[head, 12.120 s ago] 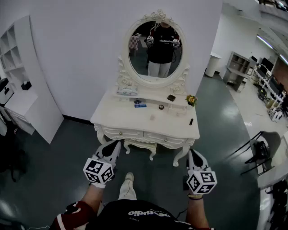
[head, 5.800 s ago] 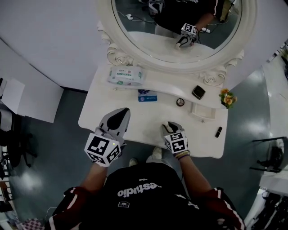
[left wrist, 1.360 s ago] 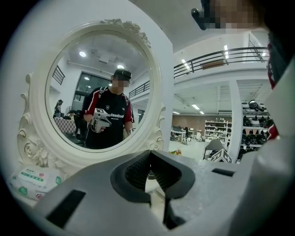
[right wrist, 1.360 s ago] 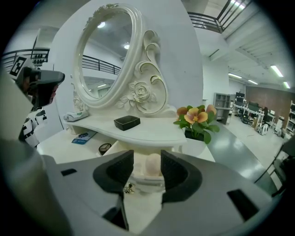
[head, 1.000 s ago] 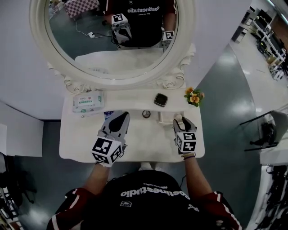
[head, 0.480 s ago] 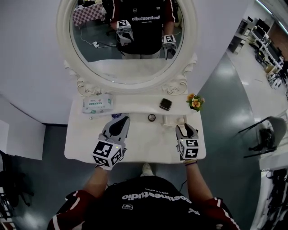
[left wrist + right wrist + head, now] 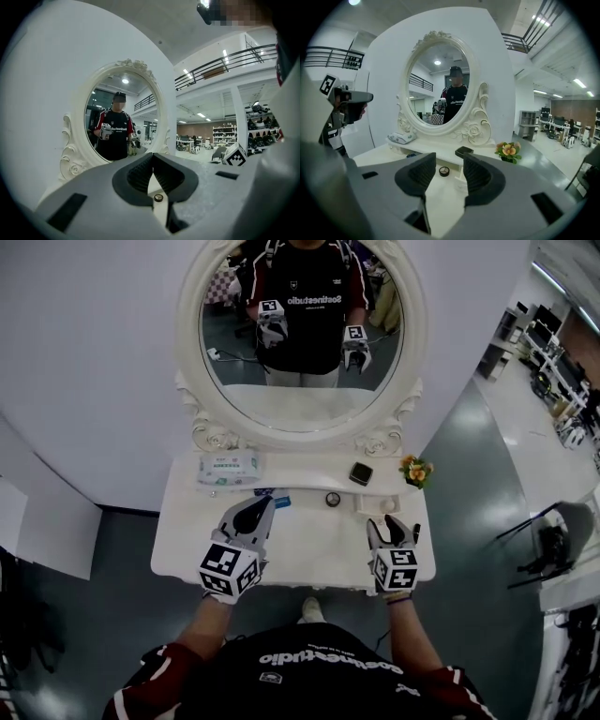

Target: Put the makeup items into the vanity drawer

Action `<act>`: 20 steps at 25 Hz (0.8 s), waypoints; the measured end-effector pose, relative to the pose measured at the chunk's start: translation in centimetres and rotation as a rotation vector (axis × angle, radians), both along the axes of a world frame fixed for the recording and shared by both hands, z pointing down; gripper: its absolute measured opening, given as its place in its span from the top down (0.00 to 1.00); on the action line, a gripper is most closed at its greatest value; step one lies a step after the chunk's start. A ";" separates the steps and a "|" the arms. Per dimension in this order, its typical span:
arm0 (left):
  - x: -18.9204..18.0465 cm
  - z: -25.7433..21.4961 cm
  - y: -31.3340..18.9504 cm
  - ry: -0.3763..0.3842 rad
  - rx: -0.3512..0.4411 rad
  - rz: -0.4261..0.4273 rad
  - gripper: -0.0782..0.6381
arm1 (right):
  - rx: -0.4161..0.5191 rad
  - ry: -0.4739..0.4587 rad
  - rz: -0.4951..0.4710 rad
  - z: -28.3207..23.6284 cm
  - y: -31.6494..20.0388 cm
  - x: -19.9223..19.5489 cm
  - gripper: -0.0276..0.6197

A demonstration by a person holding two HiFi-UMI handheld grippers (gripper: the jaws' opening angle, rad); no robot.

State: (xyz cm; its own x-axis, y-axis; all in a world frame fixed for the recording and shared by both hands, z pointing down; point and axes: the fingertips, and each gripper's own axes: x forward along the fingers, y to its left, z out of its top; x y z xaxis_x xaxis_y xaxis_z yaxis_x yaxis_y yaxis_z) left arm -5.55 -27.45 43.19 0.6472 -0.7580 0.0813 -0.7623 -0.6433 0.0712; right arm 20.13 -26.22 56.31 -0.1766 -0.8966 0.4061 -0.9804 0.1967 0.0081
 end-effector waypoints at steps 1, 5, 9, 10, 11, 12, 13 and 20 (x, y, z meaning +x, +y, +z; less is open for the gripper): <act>-0.5 -0.2 0.4 0.003 0.004 -0.002 0.88 | 0.010 -0.002 -0.008 -0.6 0.3 -0.8 0.66; -3.0 -1.0 1.9 0.016 0.017 -0.015 0.88 | 0.048 -0.021 -0.041 -3.2 1.6 -4.6 0.67; -5.9 -1.7 3.5 0.028 0.031 -0.038 0.88 | 0.084 -0.039 -0.079 -5.6 3.0 -8.5 0.67; -6.7 -1.8 3.9 0.031 0.032 -0.044 0.88 | 0.093 -0.042 -0.088 -6.2 3.4 -9.5 0.66; -7.5 -1.8 4.3 0.036 0.032 -0.049 0.88 | 0.101 -0.044 -0.095 -6.7 3.8 -10.4 0.67; -8.2 -1.9 4.7 0.047 0.028 -0.054 0.88 | 0.109 -0.046 -0.101 -7.2 4.3 -11.2 0.67; -8.9 -2.0 5.1 0.059 0.025 -0.058 0.88 | 0.116 -0.049 -0.105 -7.6 4.7 -12.0 0.67; -11.4 -3.6 7.8 0.045 0.069 -0.057 0.88 | 0.176 -0.074 -0.113 -11.2 7.5 -15.7 0.67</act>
